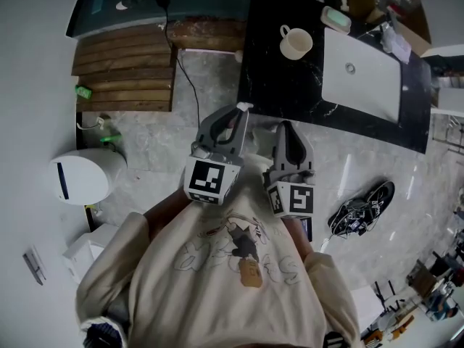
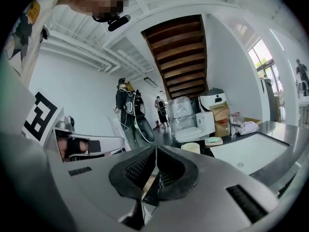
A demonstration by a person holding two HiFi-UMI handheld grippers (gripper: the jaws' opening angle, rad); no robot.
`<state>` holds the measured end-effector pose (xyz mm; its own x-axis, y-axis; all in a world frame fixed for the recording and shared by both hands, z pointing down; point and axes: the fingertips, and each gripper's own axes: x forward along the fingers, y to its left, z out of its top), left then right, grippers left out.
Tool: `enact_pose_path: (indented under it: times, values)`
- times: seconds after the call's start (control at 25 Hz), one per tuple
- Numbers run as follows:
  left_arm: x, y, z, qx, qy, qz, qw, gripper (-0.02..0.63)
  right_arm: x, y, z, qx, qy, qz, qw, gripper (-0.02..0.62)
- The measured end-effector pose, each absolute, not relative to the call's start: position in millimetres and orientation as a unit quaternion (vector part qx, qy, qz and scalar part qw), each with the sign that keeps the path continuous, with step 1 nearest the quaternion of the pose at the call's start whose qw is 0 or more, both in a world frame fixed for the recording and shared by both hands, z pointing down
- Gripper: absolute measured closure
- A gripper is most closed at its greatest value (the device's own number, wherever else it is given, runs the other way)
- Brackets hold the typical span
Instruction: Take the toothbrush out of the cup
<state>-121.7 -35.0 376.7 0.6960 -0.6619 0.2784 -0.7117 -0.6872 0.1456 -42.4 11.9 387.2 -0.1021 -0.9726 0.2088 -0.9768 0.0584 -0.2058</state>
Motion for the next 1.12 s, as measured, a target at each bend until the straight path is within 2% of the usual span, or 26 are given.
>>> enact_pose_path:
  times: [1.12]
  values:
    - [-111.3, -38.3, 363.3, 0.92, -0.367, 0.088, 0.104, 0.577, -35.9, 10.1, 376.6, 0.679, -0.722, 0.132, 0.013, 0.572]
